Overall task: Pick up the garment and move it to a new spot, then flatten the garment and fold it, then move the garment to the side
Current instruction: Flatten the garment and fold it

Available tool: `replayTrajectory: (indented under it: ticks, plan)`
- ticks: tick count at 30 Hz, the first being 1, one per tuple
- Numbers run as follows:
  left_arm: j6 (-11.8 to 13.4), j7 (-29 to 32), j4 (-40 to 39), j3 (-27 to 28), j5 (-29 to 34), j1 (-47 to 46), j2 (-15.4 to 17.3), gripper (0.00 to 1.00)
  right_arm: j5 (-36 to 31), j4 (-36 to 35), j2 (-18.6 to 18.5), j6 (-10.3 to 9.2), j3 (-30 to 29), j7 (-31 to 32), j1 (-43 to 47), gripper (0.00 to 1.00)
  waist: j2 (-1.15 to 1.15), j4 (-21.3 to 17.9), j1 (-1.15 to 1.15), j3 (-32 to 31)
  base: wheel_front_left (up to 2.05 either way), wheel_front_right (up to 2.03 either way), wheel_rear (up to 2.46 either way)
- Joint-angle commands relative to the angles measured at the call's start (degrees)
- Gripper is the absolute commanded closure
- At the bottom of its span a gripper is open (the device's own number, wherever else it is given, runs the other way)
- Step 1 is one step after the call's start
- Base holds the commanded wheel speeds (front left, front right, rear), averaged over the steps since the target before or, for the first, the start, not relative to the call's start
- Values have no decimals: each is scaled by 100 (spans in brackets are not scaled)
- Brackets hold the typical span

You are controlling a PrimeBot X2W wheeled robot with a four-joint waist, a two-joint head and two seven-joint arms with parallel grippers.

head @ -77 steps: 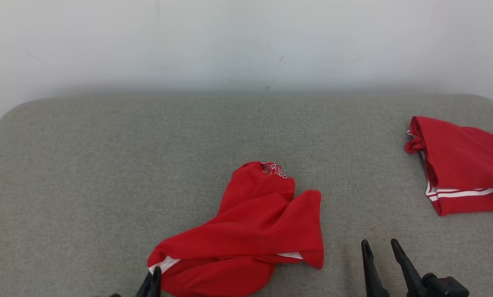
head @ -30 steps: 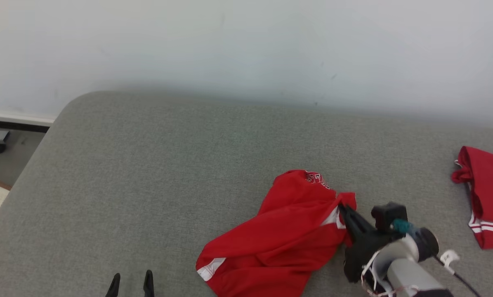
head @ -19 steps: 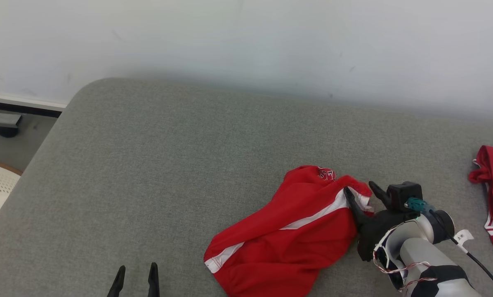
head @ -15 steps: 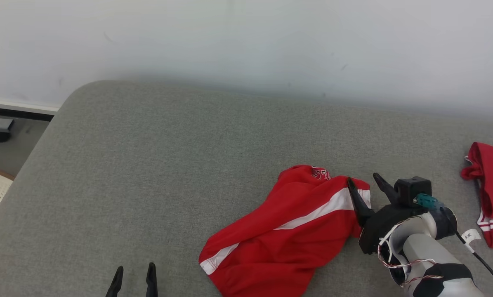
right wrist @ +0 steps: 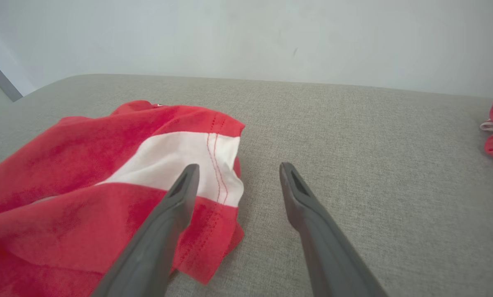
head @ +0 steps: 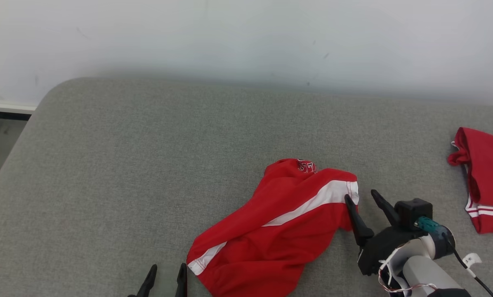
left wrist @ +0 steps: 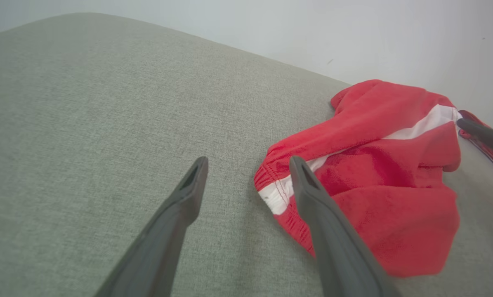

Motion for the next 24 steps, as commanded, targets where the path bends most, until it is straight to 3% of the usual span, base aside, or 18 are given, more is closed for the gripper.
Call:
replayTrajectory:
  ticks: [1, 8, 24]
  plan:
    - [-32, -10, 67, -20, -52, -79, 10, 0, -25, 37, 38, -10, 30, -9, -96, 0, 0, -28, 0, 63, 0, 0, 0]
    - [-66, -10, 780, -361, -713, -443, 10, 0, -95, 321, 80, -10, 142, -9, -375, 0, 0, -15, 0, 190, 0, 0, 0]
    - [-122, -10, 1710, -927, -1220, -1118, 12, 0, 37, 636, 134, -10, 410, -9, -555, 0, 0, -43, 0, 249, 0, 0, 0]
